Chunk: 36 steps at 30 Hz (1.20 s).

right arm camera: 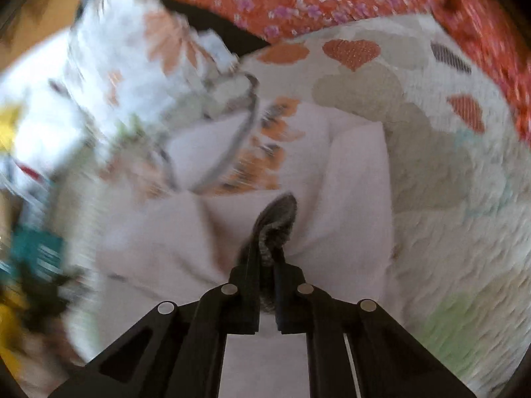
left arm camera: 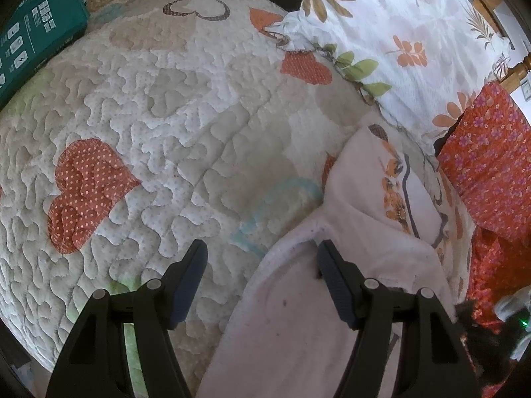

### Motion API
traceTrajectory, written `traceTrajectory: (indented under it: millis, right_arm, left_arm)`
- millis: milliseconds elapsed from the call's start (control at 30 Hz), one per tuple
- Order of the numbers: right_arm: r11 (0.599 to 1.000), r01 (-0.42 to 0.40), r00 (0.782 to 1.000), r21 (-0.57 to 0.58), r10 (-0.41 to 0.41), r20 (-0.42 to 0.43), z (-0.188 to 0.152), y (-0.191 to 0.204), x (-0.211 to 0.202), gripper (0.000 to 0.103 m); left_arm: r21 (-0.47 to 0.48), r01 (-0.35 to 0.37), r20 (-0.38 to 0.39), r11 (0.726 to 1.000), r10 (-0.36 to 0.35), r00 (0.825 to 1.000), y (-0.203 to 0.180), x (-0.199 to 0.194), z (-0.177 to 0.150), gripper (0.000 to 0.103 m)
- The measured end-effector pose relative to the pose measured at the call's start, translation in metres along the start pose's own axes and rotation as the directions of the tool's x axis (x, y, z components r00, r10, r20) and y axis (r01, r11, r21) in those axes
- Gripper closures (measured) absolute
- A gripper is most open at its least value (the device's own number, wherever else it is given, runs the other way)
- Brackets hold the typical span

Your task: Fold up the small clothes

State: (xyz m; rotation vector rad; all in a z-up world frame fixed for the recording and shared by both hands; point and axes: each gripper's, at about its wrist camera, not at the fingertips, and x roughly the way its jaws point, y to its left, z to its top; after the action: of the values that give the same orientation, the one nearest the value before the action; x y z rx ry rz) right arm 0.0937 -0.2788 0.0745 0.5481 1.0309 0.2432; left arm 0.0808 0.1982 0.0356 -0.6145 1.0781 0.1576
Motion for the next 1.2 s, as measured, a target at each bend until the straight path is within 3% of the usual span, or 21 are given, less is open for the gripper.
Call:
traceTrajectory:
  millis: [100, 167, 200, 267, 333, 433, 567, 700, 767, 867, 967, 1067, 1100, 1133, 1167, 1200]
  right_arm:
    - [0.995, -0.04, 0.998, 0.087, 0.036, 0.049, -0.006, -0.014, -0.027, 0.096]
    - [0.991, 0.034, 0.998, 0.132, -0.04, 0.047, -0.009, -0.031, -0.031, 0.092]
    - [0.981, 0.131, 0.991, 0.14, -0.134, 0.017, -0.01, -0.044, -0.026, 0.092]
    - [0.957, 0.249, 0.968, 0.147, -0.25, -0.012, -0.012, -0.056, -0.021, 0.088]
    - [0.957, 0.267, 0.963, 0.116, -0.27, 0.01, -0.02, -0.053, -0.023, 0.088]
    - [0.965, 0.263, 0.963, 0.002, -0.263, 0.053, -0.025, -0.016, -0.015, 0.088]
    - [0.954, 0.195, 0.981, -0.229, -0.192, 0.035, -0.031, 0.062, 0.024, 0.088]
    - [0.938, 0.041, 0.996, -0.344, -0.067, -0.064, -0.034, 0.141, 0.086, 0.088]
    - [0.931, -0.023, 0.991, -0.365, -0.027, -0.133, -0.027, 0.173, 0.124, 0.08]
    - [0.909, 0.013, 0.985, -0.416, -0.084, -0.153, -0.008, 0.206, 0.179, 0.057]
    - [0.897, 0.067, 0.976, -0.436, -0.149, -0.156, 0.01, 0.216, 0.219, 0.055]
    - [0.889, 0.068, 0.949, -0.452, -0.197, -0.245, 0.013, 0.216, 0.252, 0.055]
    - [0.87, 0.091, 0.945, -0.484, -0.229, -0.234, 0.011, 0.222, 0.256, 0.056]
    - [0.844, 0.104, 0.944, -0.526, -0.25, -0.216, 0.008, 0.23, 0.257, 0.069]
    - [0.844, 0.073, 0.941, -0.531, -0.234, -0.243, 0.007, 0.235, 0.26, 0.099]
    - [0.853, 0.051, 0.939, -0.52, -0.218, -0.267, 0.007, 0.238, 0.262, 0.098]
  left_arm:
    - [-0.007, -0.003, -0.001, 1.0, 0.003, 1.0, 0.003, -0.001, 0.0, 0.035]
    - [-0.015, 0.0, -0.003, 1.0, 0.0, 1.0, 0.004, -0.002, 0.0, 0.035]
    - [-0.017, 0.0, -0.003, 1.0, 0.0, 1.0, 0.005, -0.002, 0.0, 0.035]
    - [-0.018, 0.001, 0.0, 1.0, -0.001, 1.0, 0.006, -0.004, -0.001, 0.035]
    - [-0.016, 0.002, 0.006, 1.0, -0.002, 1.0, 0.007, -0.007, -0.001, 0.035]
    - [-0.022, -0.011, 0.018, 1.0, 0.012, 1.0, 0.01, -0.011, 0.0, 0.034]
    - [-0.053, -0.011, 0.032, 0.999, 0.013, 0.999, 0.017, -0.017, 0.004, 0.034]
    - [-0.071, -0.011, 0.051, 0.997, 0.015, 0.999, 0.024, -0.023, 0.006, 0.033]
    - [-0.074, -0.003, 0.05, 0.997, 0.007, 0.999, 0.027, -0.025, 0.006, 0.031]
    - [-0.071, -0.001, 0.044, 0.997, 0.005, 0.999, 0.033, -0.026, 0.007, 0.031]
    - [-0.068, -0.003, 0.043, 0.998, 0.006, 0.999, 0.042, -0.029, 0.008, 0.031]
    - [-0.088, 0.001, 0.044, 0.996, 0.003, 0.999, 0.055, -0.033, 0.009, 0.03]
    - [-0.098, 0.001, 0.044, 0.995, 0.003, 0.999, 0.06, -0.034, 0.009, 0.03]
    - [-0.111, 0.001, 0.043, 0.994, 0.004, 0.999, 0.065, -0.035, 0.009, 0.03]
    - [-0.121, 0.001, 0.043, 0.993, 0.004, 0.999, 0.069, -0.036, 0.01, 0.03]
    - [-0.133, 0.005, 0.04, 0.991, 0.001, 0.999, 0.072, -0.036, 0.01, 0.03]
